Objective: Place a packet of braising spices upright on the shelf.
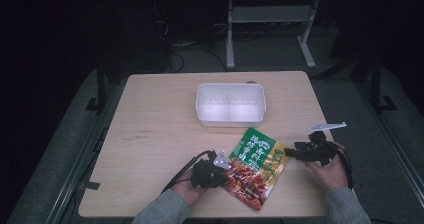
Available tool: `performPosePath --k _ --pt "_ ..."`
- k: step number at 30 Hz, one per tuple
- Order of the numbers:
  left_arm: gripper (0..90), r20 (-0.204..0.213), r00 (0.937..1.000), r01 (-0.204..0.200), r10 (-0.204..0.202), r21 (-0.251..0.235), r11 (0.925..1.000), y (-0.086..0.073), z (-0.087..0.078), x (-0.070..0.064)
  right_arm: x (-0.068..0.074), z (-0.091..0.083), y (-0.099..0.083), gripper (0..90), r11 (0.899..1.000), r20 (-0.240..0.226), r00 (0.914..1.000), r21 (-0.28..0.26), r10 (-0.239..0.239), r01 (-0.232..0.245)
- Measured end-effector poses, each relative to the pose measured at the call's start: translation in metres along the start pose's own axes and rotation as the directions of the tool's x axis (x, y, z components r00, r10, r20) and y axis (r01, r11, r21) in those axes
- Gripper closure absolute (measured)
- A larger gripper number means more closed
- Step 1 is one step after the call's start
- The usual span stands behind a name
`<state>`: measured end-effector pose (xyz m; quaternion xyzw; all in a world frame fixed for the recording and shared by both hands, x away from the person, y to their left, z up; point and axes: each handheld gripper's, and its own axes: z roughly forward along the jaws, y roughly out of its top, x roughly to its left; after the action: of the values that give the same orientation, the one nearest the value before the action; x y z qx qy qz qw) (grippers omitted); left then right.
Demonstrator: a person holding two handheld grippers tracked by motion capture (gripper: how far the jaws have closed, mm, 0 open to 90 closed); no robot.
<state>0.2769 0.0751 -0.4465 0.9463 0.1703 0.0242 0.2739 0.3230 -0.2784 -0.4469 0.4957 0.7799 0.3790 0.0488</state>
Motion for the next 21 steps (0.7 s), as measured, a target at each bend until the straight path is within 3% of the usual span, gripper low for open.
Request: performPosePath --k 5,12,14,17,21 --pt "89.9 -0.001 1.0000 0.000 0.000 0.007 1.0000 0.002 0.002 -0.001 -0.005 0.007 0.003 43.9 0.999 -0.027 0.9992 0.022 0.030 -0.030" --pt "89.9 -0.011 0.9999 -0.013 0.013 0.014 0.9998 0.002 0.003 -0.002 -0.002 0.016 0.002 49.3 0.998 -0.076 0.9965 0.060 0.036 -0.031" --pt "89.9 -0.018 0.9997 -0.018 0.018 0.015 0.9997 0.002 0.003 -0.003 0.000 0.017 0.002 49.7 0.997 -0.066 0.9973 0.069 0.033 -0.029" --pt "89.9 -0.016 0.9997 -0.016 0.016 0.011 0.9998 0.001 0.003 -0.003 -0.001 0.014 0.001 53.3 0.998 -0.080 0.9959 0.054 0.043 -0.038" --pt "89.9 -0.016 0.9998 -0.015 0.015 0.010 0.9998 0.001 0.003 -0.003 0.000 0.007 0.001 57.1 0.998 -0.145 0.9876 0.017 0.061 -0.059"
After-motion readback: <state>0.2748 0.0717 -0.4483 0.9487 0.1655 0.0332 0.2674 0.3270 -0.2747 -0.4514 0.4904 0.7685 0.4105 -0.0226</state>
